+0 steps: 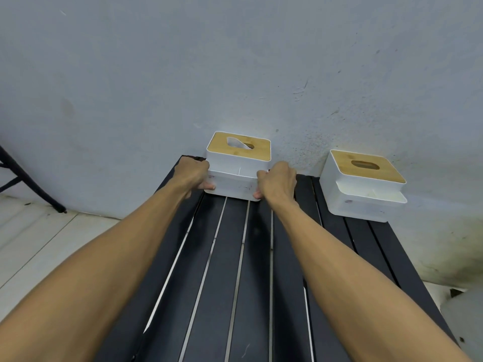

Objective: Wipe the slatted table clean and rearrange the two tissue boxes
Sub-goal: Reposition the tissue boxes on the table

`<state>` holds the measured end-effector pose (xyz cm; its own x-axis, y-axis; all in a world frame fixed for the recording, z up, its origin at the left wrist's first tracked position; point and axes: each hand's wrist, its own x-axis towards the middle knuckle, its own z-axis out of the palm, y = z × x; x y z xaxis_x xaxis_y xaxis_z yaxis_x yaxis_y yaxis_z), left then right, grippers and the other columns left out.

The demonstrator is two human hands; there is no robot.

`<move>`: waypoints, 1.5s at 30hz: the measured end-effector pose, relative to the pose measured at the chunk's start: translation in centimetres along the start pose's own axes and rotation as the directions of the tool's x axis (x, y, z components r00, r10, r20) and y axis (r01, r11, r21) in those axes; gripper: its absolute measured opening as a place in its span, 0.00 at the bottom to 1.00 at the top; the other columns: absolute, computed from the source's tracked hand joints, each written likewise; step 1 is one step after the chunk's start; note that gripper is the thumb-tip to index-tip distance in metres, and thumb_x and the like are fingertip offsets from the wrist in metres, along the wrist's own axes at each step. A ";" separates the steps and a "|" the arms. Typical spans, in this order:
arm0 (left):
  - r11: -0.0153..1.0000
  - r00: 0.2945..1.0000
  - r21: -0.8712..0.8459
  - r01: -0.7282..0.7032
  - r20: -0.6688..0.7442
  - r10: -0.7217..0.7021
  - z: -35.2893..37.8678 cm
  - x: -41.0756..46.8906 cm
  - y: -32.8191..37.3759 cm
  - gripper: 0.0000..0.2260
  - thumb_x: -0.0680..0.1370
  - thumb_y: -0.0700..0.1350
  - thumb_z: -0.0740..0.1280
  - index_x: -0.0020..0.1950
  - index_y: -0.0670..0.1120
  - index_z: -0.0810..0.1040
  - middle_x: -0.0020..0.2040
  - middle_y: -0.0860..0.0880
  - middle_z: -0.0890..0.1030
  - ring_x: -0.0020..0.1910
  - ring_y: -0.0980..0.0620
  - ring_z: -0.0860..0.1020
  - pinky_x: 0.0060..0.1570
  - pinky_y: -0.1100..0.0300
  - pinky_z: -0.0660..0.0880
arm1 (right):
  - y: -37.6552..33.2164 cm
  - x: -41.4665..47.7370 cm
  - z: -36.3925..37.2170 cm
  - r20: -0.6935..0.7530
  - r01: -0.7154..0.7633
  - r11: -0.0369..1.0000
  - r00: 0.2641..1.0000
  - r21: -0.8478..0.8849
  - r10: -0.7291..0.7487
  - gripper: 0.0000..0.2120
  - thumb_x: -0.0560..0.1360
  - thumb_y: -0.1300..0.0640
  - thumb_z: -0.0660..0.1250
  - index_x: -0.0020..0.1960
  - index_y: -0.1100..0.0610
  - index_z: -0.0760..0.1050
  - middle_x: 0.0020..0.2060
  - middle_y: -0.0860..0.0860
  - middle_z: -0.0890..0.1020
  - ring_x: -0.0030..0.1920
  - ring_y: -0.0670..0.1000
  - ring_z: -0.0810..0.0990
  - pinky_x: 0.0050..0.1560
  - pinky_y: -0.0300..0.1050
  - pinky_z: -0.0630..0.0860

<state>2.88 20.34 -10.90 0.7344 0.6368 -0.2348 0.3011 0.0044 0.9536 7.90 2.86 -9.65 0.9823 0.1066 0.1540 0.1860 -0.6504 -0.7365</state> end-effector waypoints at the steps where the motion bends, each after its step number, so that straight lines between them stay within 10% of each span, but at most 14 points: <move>1: 1.000 1.000 -0.004 0.010 0.002 -0.010 0.0 0.3 -0.2 0.08 0.77 0.40 0.61 0.50 0.39 0.77 0.54 0.44 0.80 0.35 0.41 0.85 0.38 0.56 0.83 | 0.1 0.1 0.2 -0.003 0.001 1.000 1.000 0.000 -0.001 0.12 0.78 0.63 0.63 0.36 0.57 0.70 0.33 0.58 0.83 0.30 0.50 0.82 0.25 0.37 0.70; 8: 0.999 1.000 -0.033 0.013 -0.005 -0.013 0.0 0.9 -0.7 0.07 0.76 0.39 0.59 0.44 0.40 0.77 0.57 0.44 0.79 0.39 0.40 0.85 0.55 0.49 0.80 | 0.6 0.7 1.4 -0.035 0.001 0.999 0.999 0.032 0.000 0.13 0.78 0.62 0.63 0.36 0.55 0.66 0.38 0.59 0.82 0.36 0.56 0.84 0.31 0.42 0.78; 17: 0.998 0.999 0.049 -0.035 -0.011 0.035 -0.2 -0.2 -1.1 0.14 0.79 0.46 0.59 0.53 0.40 0.80 0.53 0.42 0.83 0.39 0.42 0.85 0.47 0.52 0.83 | 1.3 1.0 1.0 -0.032 -0.037 0.998 0.999 0.041 0.039 0.12 0.79 0.55 0.58 0.39 0.58 0.73 0.38 0.58 0.83 0.37 0.57 0.83 0.40 0.48 0.82; 20: 0.965 0.976 0.233 -0.120 -0.148 0.157 -0.5 -1.1 -0.6 0.14 0.80 0.51 0.56 0.48 0.46 0.78 0.53 0.42 0.82 0.48 0.39 0.83 0.52 0.49 0.80 | 2.3 1.4 -1.8 -0.191 -0.016 0.999 0.982 -0.031 0.010 0.19 0.80 0.44 0.55 0.49 0.58 0.76 0.43 0.50 0.80 0.41 0.54 0.77 0.48 0.48 0.76; 24: 0.888 0.893 0.368 -0.275 -0.245 0.378 0.9 -2.6 0.6 0.20 0.81 0.51 0.57 0.71 0.46 0.70 0.69 0.45 0.71 0.64 0.42 0.73 0.57 0.53 0.67 | 4.5 2.6 -7.8 -0.428 0.022 0.999 0.903 -0.025 -0.031 0.16 0.80 0.44 0.58 0.56 0.56 0.74 0.44 0.49 0.78 0.44 0.52 0.72 0.45 0.46 0.65; 33: 0.676 0.721 0.365 -0.640 -0.019 0.693 12.8 -8.3 4.9 0.19 0.79 0.50 0.60 0.70 0.48 0.69 0.67 0.48 0.72 0.65 0.47 0.68 0.62 0.51 0.67 | 13.5 4.9 -18.0 -0.521 -0.125 0.987 0.852 -0.103 0.053 0.19 0.77 0.45 0.61 0.62 0.57 0.72 0.60 0.55 0.76 0.61 0.60 0.71 0.49 0.51 0.69; 40: 0.789 0.865 0.359 -0.499 0.271 0.423 22.3 -10.3 4.9 0.27 0.80 0.55 0.59 0.76 0.46 0.61 0.73 0.44 0.67 0.71 0.42 0.67 0.66 0.46 0.68 | 18.4 4.5 -19.7 -0.282 -0.237 0.954 0.942 -0.181 0.181 0.27 0.79 0.44 0.60 0.70 0.59 0.65 0.67 0.59 0.72 0.66 0.63 0.71 0.57 0.55 0.70; 45: 0.897 0.922 0.343 -0.278 0.356 0.149 25.9 -10.8 3.6 0.26 0.79 0.53 0.58 0.74 0.42 0.63 0.65 0.41 0.74 0.56 0.43 0.78 0.54 0.51 0.77 | 19.5 5.1 -19.1 -0.114 -0.275 0.958 0.958 -0.085 0.265 0.22 0.78 0.46 0.60 0.66 0.59 0.68 0.62 0.58 0.74 0.59 0.62 0.76 0.56 0.54 0.75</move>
<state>11.81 -6.54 -9.79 0.9390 0.3135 -0.1414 0.2750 -0.4373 0.8562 16.10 -23.62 -10.65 0.9874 -0.1560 0.0277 -0.0936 -0.7158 -0.6920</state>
